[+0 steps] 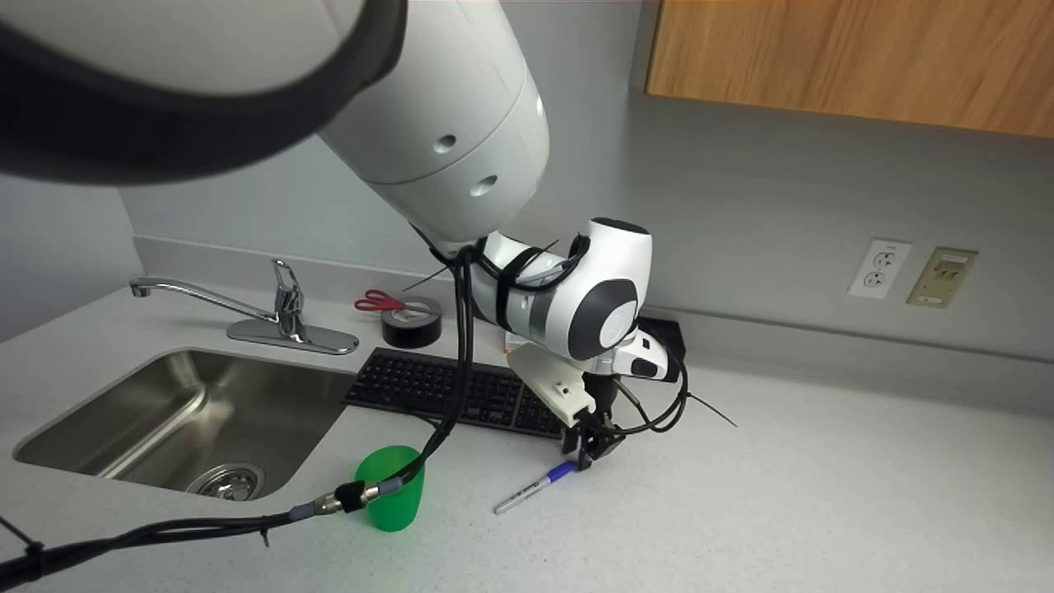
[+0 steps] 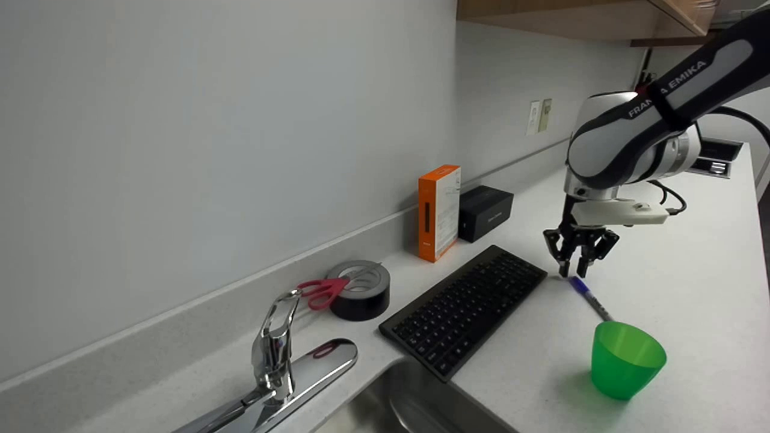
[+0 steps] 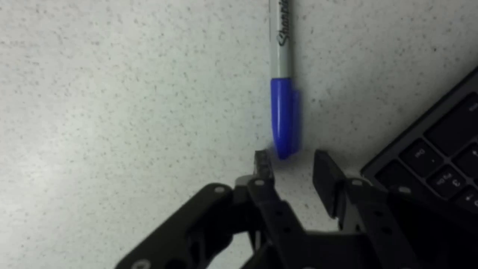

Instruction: Remove the marker from the cup

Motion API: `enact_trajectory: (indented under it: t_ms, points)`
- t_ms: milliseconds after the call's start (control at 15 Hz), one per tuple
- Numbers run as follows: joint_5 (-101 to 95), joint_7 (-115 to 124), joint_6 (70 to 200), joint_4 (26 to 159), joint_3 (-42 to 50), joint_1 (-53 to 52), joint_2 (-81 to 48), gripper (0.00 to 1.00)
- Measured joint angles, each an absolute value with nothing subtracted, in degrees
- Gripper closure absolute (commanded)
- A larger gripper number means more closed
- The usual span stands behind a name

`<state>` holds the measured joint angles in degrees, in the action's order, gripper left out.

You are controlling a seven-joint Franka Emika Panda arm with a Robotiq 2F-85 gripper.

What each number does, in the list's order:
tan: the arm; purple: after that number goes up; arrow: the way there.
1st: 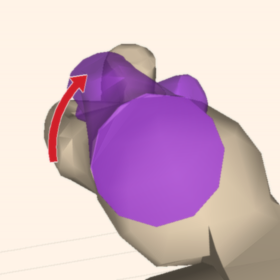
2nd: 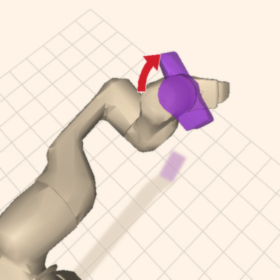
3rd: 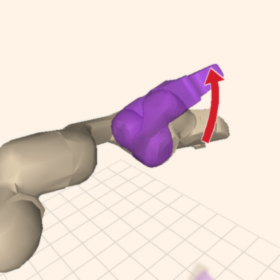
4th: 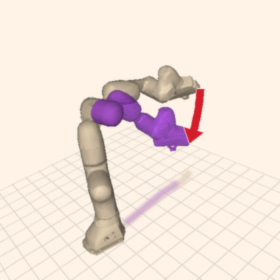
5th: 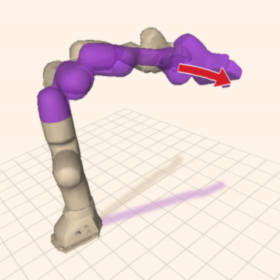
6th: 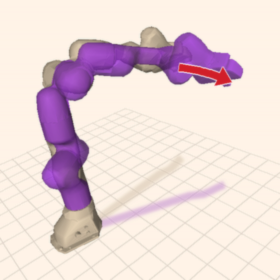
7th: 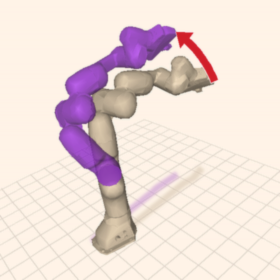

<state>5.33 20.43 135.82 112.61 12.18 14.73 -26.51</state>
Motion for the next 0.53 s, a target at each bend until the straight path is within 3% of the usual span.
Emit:
enact_trajectory:
  t_ms: [267, 533]
  points:
    - [6.6, 20.4, 135.8, 110.8, 13.1, 14.8, -26.8, 0.02]
    - [7.2, 20.4, 135.8, 109.9, 13.2, 14.8, -26.8, 0.0]
